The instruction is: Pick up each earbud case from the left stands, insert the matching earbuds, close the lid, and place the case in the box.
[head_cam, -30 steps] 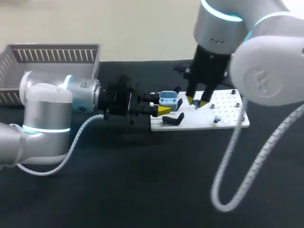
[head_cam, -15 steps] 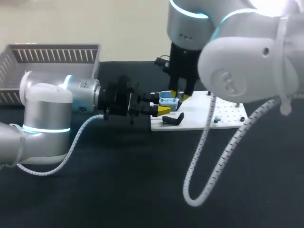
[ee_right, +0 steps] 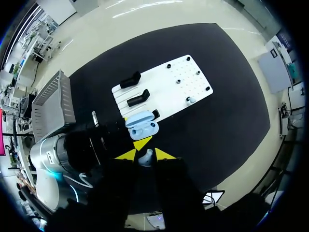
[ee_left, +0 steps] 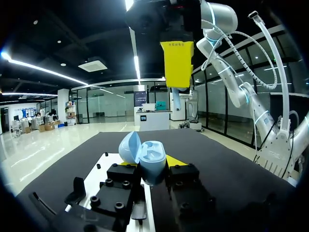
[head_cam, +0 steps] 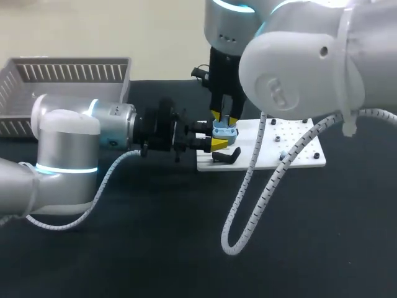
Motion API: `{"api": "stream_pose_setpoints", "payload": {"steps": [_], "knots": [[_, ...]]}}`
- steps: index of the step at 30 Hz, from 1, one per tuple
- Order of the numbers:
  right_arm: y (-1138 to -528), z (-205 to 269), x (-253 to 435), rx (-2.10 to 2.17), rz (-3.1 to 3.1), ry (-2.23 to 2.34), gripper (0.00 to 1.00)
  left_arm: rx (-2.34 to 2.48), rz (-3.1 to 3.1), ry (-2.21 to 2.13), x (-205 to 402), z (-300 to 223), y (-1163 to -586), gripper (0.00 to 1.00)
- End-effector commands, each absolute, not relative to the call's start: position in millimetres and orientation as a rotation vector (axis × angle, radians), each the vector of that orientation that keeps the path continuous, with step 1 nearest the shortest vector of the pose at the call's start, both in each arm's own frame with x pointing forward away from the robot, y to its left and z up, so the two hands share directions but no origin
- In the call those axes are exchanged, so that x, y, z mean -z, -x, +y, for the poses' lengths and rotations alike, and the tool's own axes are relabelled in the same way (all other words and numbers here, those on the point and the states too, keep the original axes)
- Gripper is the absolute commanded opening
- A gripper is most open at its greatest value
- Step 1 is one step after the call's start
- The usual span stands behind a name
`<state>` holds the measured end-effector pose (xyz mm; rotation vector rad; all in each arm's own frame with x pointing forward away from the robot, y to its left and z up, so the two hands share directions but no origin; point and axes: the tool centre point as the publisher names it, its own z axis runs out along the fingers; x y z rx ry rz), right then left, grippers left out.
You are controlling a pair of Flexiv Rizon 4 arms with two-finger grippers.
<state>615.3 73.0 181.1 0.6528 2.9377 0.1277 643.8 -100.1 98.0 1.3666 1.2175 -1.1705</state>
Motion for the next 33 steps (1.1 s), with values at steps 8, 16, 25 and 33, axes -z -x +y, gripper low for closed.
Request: {"api": "stream_pose_setpoints", "payload": {"steps": [8,16,25,33], "knots": [[-617,71,-180,-0.145,2.93,-0.71,0.0,1.169,1.226,-1.369,-96,-107,-642,0.0],[-626,67,-179,-0.14,2.862,-0.88,0.0,1.165,1.23,-1.365,-97,-107,-641,0.0],[-628,74,-166,-0.093,2.862,-0.932,0.0,1.165,1.23,-1.365,-97,-107,-641,0.0],[-636,70,-154,-0.078,2.878,-0.969,0.0,1.165,1.23,-1.365,-97,-107,-641,0.0]]}}
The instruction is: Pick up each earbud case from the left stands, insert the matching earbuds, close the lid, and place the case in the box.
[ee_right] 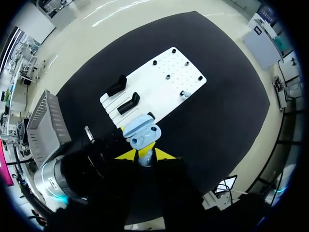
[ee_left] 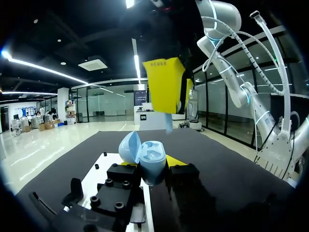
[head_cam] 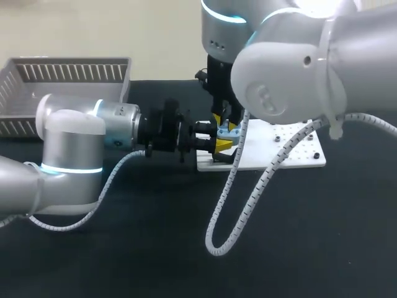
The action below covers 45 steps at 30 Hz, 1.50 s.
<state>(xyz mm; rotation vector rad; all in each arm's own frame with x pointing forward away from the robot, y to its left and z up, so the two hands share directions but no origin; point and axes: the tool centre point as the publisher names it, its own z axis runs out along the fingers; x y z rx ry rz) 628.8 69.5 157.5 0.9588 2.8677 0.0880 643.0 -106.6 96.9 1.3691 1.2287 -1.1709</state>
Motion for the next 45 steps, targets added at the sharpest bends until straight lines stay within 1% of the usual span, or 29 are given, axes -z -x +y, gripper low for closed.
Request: {"api": "stream_pose_setpoints", "payload": {"steps": [1,10,45], "knots": [[-637,69,-152,-0.077,2.878,-0.974,0.0,1.165,1.23,-1.365,-97,-107,-641,0.0],[-642,59,-149,-0.078,2.865,-1.016,0.0,1.165,1.23,-1.365,-97,-107,-641,0.0],[-645,50,-138,-0.082,2.867,-1.06,0.0,1.165,1.23,-1.365,-97,-107,-641,0.0]]}}
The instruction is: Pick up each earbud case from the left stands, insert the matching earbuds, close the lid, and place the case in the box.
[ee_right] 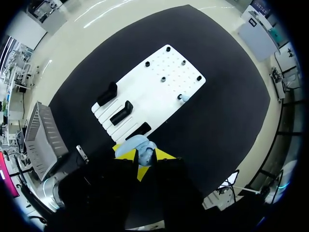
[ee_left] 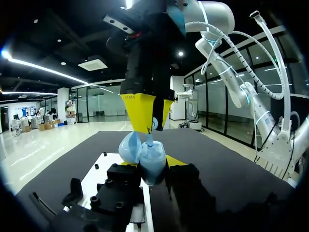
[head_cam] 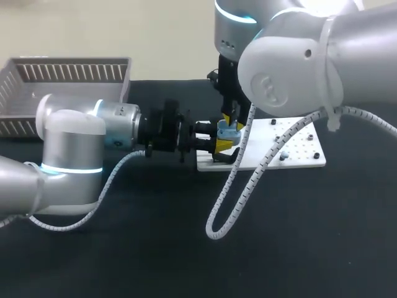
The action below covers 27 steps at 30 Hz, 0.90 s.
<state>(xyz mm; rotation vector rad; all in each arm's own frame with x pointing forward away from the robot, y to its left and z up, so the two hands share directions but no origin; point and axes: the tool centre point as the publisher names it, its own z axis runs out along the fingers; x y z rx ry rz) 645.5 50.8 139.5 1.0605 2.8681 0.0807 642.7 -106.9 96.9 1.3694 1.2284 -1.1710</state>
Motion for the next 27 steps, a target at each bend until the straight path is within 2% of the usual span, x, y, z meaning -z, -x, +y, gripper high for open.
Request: {"api": "stream_pose_setpoints", "payload": {"steps": [1,15,16,17,18,24,27], "knots": [[-646,50,-138,-0.081,2.867,-1.059,0.0,1.165,1.23,-1.365,-97,-107,-641,0.0],[-650,48,-131,-0.103,2.884,-1.064,0.0,1.165,1.23,-1.365,-97,-107,-641,0.0],[-650,48,-131,-0.107,2.888,-1.065,0.03,1.165,1.23,-1.365,-97,-107,-641,0.0],[-649,49,-131,-0.11,2.893,-1.065,0.35,1.165,1.23,-1.365,-97,-107,-641,0.0],[-649,49,-131,-0.121,2.896,-1.063,0.43,1.165,1.23,-1.365,-97,-107,-641,0.0],[-637,51,-145,-0.227,2.898,-1.036,0.48,1.165,1.23,-1.365,-97,-107,-641,0.0],[-625,49,-154,-0.311,2.899,-1.009,0.45,1.165,1.23,-1.365,-97,-107,-641,0.0]]}}
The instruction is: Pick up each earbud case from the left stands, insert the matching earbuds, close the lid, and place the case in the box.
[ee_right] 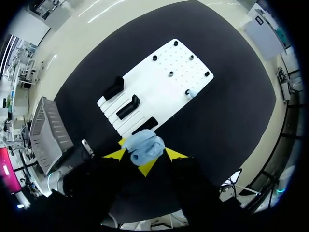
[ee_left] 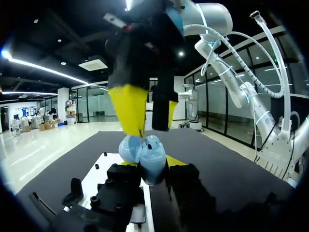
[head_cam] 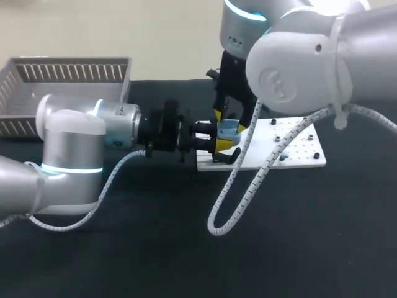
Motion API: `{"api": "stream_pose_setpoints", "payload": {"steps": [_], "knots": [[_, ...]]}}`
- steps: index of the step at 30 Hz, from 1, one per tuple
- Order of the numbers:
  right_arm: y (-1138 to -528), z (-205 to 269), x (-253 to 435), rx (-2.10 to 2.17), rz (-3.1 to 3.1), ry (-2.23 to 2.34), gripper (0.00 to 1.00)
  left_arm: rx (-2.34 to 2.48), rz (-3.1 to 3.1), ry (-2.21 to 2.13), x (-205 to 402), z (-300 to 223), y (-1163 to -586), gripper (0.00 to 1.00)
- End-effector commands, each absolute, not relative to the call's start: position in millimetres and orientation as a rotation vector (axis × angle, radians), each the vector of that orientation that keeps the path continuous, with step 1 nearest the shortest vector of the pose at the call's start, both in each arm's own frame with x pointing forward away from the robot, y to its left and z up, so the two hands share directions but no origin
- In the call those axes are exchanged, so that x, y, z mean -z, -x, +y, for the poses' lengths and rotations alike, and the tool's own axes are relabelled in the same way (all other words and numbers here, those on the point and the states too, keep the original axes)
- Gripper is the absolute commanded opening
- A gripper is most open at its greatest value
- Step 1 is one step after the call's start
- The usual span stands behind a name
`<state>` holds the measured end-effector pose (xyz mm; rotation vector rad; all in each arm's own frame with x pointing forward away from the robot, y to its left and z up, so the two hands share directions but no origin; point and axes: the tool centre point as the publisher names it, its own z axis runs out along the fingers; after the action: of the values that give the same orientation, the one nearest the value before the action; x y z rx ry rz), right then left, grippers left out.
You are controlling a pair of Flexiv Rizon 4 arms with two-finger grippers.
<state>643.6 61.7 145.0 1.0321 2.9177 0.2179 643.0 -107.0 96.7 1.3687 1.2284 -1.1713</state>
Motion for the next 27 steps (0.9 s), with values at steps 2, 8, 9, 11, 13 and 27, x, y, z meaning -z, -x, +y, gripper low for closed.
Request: {"api": "stream_pose_setpoints", "payload": {"steps": [2,8,9,11,13,27], "knots": [[-615,45,-159,-0.373,2.904,-0.975,0.42,1.165,1.23,-1.365,-97,-107,-641,0.0],[-598,25,-168,-0.441,2.9,-0.808,0.52,1.165,1.23,-1.365,-97,-107,-641,0.0],[-597,21,-168,-0.452,2.9,-0.795,0.53,1.165,1.23,-1.365,-97,-107,-641,0.0],[-594,16,-170,-0.435,2.887,-0.768,0.53,1.165,1.23,-1.365,-97,-107,-641,0.0],[-592,9,-169,-0.425,2.888,-0.751,0.61,1.165,1.23,-1.365,-97,-107,-641,0.0],[-604,-24,-135,-0.185,2.87,-0.683,0.51,1.165,1.23,-1.365,-97,-107,-641,0.0]]}}
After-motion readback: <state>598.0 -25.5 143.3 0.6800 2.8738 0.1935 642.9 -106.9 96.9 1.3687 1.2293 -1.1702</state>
